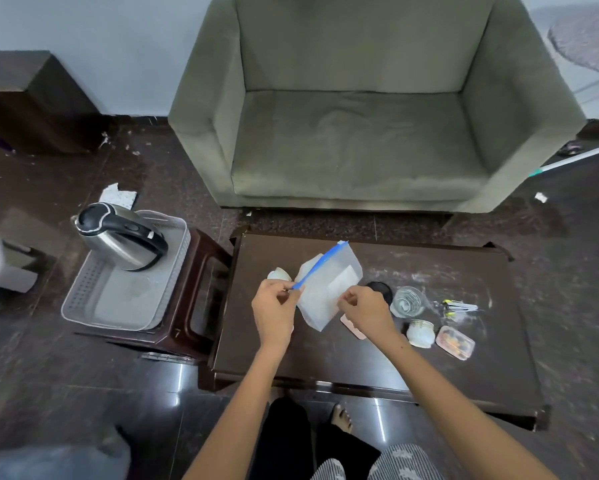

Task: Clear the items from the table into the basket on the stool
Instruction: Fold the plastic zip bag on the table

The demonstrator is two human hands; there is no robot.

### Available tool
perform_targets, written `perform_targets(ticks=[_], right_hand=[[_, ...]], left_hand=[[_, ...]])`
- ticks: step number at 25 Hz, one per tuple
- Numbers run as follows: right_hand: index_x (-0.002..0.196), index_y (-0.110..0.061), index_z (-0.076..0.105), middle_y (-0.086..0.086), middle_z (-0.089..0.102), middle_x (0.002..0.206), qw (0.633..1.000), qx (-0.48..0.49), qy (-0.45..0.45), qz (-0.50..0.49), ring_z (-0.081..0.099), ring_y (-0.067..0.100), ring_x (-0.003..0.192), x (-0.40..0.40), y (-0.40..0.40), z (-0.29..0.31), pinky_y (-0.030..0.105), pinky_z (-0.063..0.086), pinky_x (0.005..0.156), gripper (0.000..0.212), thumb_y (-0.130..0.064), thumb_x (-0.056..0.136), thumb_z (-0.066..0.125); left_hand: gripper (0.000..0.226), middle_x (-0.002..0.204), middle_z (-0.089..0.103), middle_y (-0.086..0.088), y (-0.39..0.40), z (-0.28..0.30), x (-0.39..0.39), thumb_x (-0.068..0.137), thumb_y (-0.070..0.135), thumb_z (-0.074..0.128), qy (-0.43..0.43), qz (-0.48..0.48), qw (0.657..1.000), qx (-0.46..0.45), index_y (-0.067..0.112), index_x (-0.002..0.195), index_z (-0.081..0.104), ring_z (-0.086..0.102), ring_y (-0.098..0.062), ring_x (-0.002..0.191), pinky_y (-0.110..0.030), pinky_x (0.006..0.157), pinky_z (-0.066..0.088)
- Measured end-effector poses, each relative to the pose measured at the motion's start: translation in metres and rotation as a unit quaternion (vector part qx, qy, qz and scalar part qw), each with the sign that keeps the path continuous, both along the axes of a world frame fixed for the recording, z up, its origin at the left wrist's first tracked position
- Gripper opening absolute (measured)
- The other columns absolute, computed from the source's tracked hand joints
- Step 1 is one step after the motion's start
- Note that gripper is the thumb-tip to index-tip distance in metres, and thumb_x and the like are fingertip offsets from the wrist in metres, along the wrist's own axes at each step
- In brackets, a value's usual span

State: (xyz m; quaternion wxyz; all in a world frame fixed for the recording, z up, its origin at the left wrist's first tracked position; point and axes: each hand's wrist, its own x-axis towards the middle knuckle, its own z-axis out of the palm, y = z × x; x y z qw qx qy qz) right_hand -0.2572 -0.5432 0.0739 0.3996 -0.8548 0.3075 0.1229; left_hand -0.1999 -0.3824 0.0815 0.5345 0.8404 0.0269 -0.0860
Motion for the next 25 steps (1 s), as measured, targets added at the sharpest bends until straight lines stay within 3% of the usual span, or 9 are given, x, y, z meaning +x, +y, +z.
perform_targets(ticks=[2,3,6,8,11,15,17,21,25], right_hand=[[0.074,-0.016,0.06,0.0,0.064,0.076,0.999,-0.037,-0.015,0.016,0.063,0.021,0.073,-0.009,-0.003,0.009,0.03,0.047,0.06,0.028,-0.039,0.088,0.057],[0.072,-0.012,0.059,0.003,0.063,0.071,0.999,-0.01,-0.035,0.001,0.065,0.021,0.071,-0.011,-0.001,0.014,0.032,0.049,0.058,0.036,-0.044,0.089,0.056],[0.08,0.002,0.066,0.008,0.068,0.07,0.96,0.219,-0.063,-0.163,0.07,0.024,0.064,-0.013,0.004,0.026,0.033,0.056,0.054,0.052,-0.048,0.088,0.058],[0.081,0.002,0.066,0.01,0.068,0.07,0.916,0.315,-0.059,-0.242,0.068,0.022,0.059,-0.011,0.007,0.029,0.03,0.056,0.053,0.041,-0.038,0.086,0.064],[0.074,0.002,0.06,0.018,0.062,0.07,0.899,0.325,-0.088,-0.281,0.063,0.019,0.054,-0.009,0.007,0.021,0.029,0.055,0.05,0.019,-0.012,0.085,0.066],[0.075,-0.002,0.062,0.017,0.062,0.07,0.967,0.155,-0.117,-0.165,0.063,0.033,0.067,-0.012,-0.002,0.011,0.039,0.057,0.062,0.012,-0.008,0.086,0.064],[0.084,-0.006,0.066,0.008,0.064,0.067,0.988,0.058,-0.119,-0.073,0.06,0.025,0.064,-0.015,-0.009,0.013,0.034,0.049,0.065,0.006,-0.009,0.086,0.062],[0.082,-0.014,0.064,-0.01,0.046,0.057,0.991,-0.01,-0.089,0.099,0.042,0.007,0.056,-0.017,-0.019,0.024,0.025,0.031,0.057,0.008,-0.015,0.089,0.06],[0.087,-0.011,0.064,-0.015,0.046,0.063,0.97,0.005,-0.096,0.222,0.048,-0.004,0.061,-0.019,-0.027,0.028,0.011,0.032,0.059,0.009,-0.012,0.091,0.057]], left_hand=[[0.006,0.088,0.059,0.004,-0.008,0.005,-0.012,0.077,0.012,0.073,-0.035,-0.03,0.999,0.007,0.017,0.08,0.074,0.063,-0.017,0.072,-0.024,0.061,0.05],[0.008,0.089,0.059,0.005,-0.012,0.007,-0.018,0.077,0.011,0.073,-0.051,-0.045,0.998,0.01,0.018,0.082,0.074,0.063,-0.018,0.072,-0.028,0.062,0.053],[0.011,0.091,0.059,0.005,-0.021,0.013,-0.032,0.079,0.009,0.07,-0.102,-0.097,0.989,0.032,0.016,0.086,0.075,0.061,-0.015,0.071,-0.036,0.061,0.055],[0.012,0.09,0.059,0.005,-0.024,0.014,-0.04,0.079,0.007,0.069,-0.127,-0.13,0.983,0.031,0.014,0.087,0.074,0.059,-0.013,0.069,-0.035,0.06,0.054],[0.016,0.091,0.06,0.007,-0.023,0.014,-0.045,0.076,0.012,0.073,-0.115,-0.175,0.977,0.03,0.018,0.091,0.074,0.057,-0.012,0.067,-0.033,0.06,0.054],[0.034,0.099,0.061,0.012,-0.007,0.006,-0.039,0.07,0.023,0.076,-0.066,-0.238,0.965,0.092,0.027,0.103,0.072,0.055,-0.005,0.088,-0.021,0.066,0.047],[0.032,0.101,0.065,0.009,0.001,0.003,-0.034,0.072,0.019,0.074,-0.04,-0.227,0.972,0.056,0.026,0.103,0.071,0.058,-0.008,0.09,-0.024,0.069,0.049],[0.041,0.108,0.068,0.002,0.011,0.005,-0.017,0.079,0.011,0.07,0.027,-0.113,0.993,-0.026,0.023,0.118,0.063,0.065,-0.012,0.089,-0.013,0.075,0.05],[0.055,0.12,0.06,0.008,0.021,0.008,-0.009,0.078,-0.003,0.068,0.025,-0.091,0.992,-0.087,0.02,0.128,0.056,0.063,-0.008,0.092,-0.015,0.073,0.053]])
